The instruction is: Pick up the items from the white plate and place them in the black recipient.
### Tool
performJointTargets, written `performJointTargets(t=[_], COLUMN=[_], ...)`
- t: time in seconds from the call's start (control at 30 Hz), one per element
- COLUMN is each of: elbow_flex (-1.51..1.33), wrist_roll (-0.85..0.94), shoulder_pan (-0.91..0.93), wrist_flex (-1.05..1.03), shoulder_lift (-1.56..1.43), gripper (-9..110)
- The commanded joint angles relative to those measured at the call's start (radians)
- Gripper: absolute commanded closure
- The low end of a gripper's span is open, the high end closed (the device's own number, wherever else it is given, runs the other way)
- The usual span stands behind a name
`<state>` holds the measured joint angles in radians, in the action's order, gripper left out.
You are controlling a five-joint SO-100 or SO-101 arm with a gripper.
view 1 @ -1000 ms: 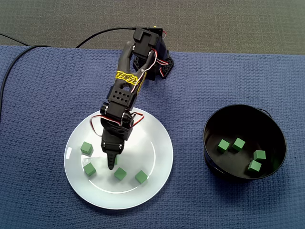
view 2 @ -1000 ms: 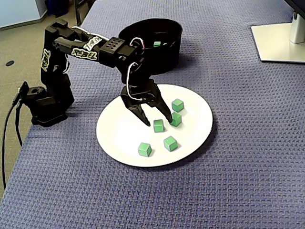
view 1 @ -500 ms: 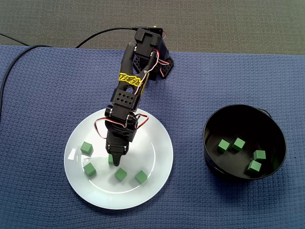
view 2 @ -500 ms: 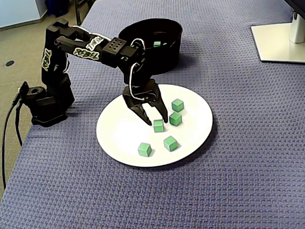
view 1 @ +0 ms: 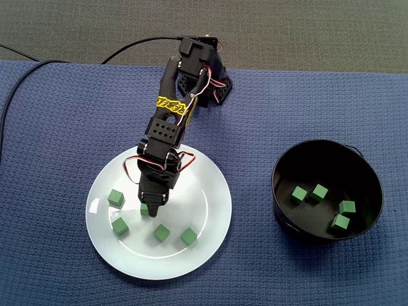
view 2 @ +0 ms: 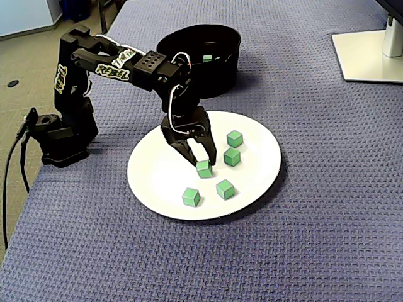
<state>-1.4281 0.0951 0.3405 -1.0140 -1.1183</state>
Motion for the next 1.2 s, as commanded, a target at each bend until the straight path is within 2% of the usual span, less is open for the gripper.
performJointTargets(t=[0.0, 0.17, 0.33, 0.5, 0.7, 0.8, 0.9, 1.03, 1.17], elbow_flex=[0.066, 0.146, 0.255, 0.394, 0.365, 0.336, 0.325, 0.236, 0.127], wrist_roll=[-0.008, 0.005, 0.078, 0.101, 0.146, 0.196, 0.242, 0.305, 0.301], shoulder_pan=[0.006, -0.006, -0.012, -0.176, -0.620, -0.871, -1.043, -1.137, -1.103], wrist_flex=[-0.078, -0.239, -0.420, -0.495, -0.273, -0.164, -0.107, -0.048, 0.057], shoulder_lift=[-0.049, -0.127, -0.357, -0.623, -0.821, -0.815, -0.693, -0.436, -0.216], gripper=[102, 102, 102, 102, 102, 102, 102, 102, 102])
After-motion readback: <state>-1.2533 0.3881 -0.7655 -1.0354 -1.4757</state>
